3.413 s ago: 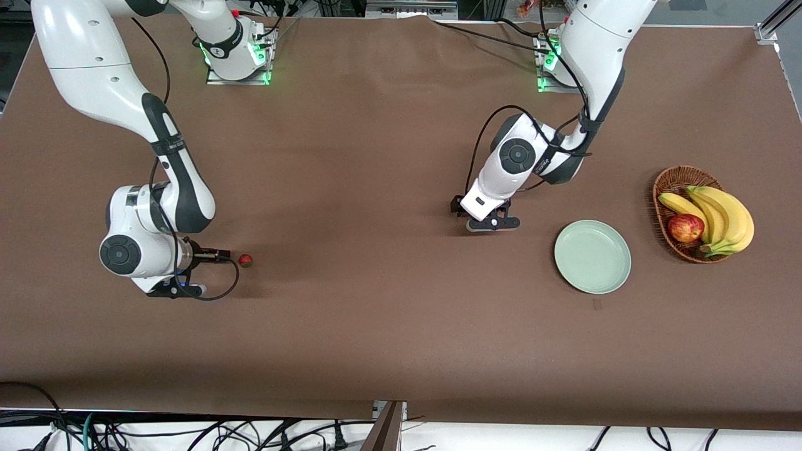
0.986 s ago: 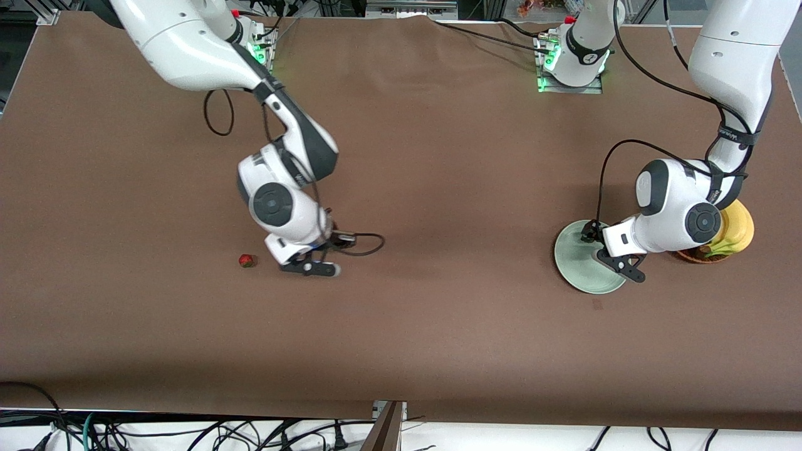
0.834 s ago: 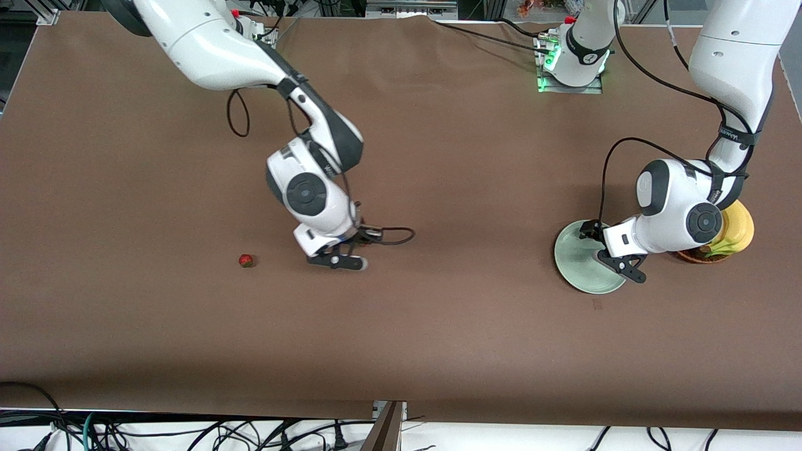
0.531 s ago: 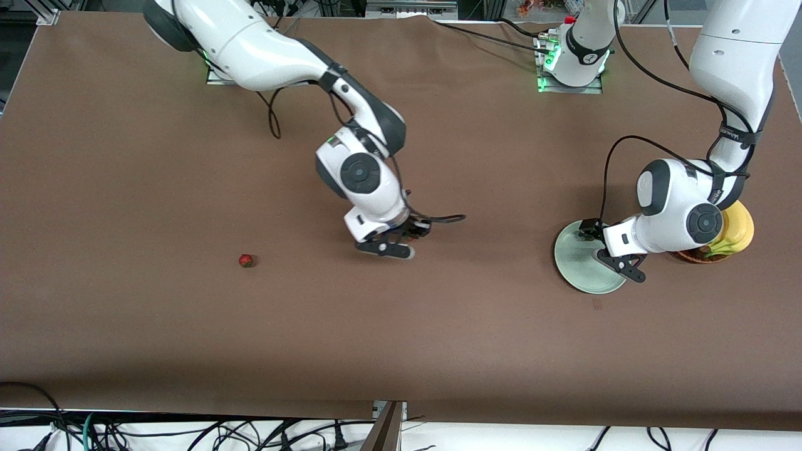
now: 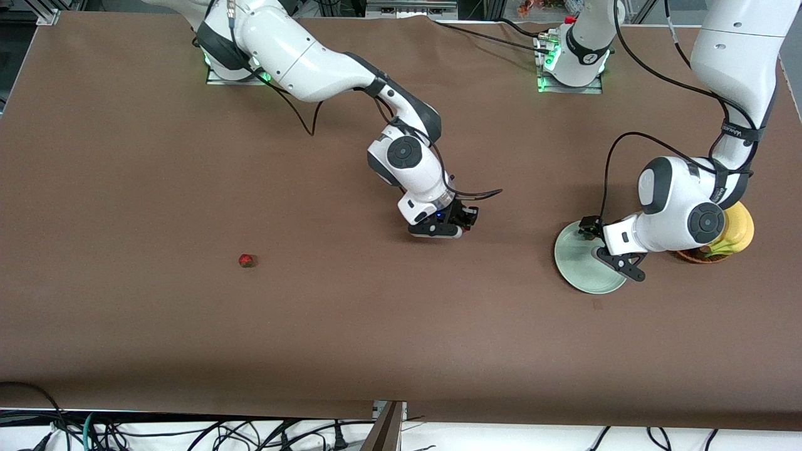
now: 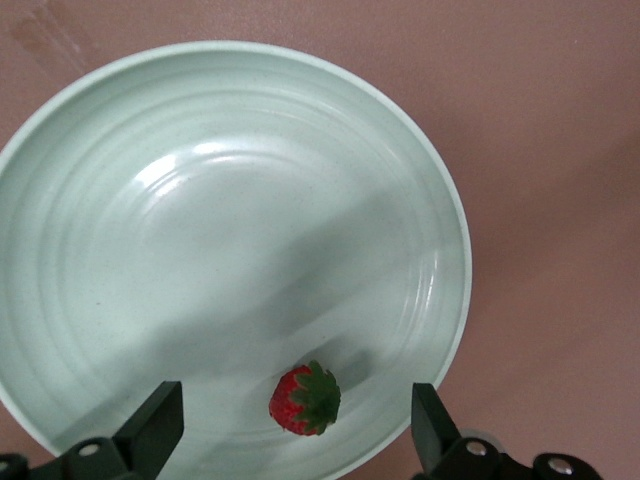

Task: Collect all strawberries into plate
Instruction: 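Release the second strawberry mid-table with the right gripper while the left gripper withdraws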

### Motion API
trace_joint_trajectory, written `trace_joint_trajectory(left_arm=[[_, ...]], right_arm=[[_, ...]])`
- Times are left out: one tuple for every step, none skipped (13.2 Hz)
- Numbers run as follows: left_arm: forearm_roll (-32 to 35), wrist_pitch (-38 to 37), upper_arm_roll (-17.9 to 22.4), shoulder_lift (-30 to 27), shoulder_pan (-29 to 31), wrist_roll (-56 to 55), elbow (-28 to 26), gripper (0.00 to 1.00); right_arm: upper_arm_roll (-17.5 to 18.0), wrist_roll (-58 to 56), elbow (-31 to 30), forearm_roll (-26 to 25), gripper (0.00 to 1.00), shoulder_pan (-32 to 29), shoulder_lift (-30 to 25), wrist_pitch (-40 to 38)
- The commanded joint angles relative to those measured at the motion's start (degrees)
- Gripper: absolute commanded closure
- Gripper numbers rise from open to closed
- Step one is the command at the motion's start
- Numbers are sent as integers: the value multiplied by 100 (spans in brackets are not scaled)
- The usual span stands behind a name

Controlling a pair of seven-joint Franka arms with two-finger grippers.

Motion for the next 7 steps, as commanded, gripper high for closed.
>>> trace_joint_trajectory(left_arm=[[-4,-124,5,-107,-16,31,3,0],[5,-124,14,-115,-16,31,-5,0],[-4,-124,14,-116,-16,39,3,0],[-4,-124,5,-116,-16,31,3,0],[-4,-124,14,-116,-16,31,-5,0],[-4,-124,14,-116,-16,39,-5,0],[-4,-124,14,-107,-16,31,3,0]], right_arm=[[-26,126,341,-55,94,122,174,98],[-26,126,341,-55,91,157,218,168],[-26,126,341,-55,80,158,227,195],[-26,118,332,-63,49,158,227,195],[-35,109,332,-72,1,158,210,195],[-35,83,332,-72,0,140,175,187],[-35,65,332,-63,0,88,105,134]])
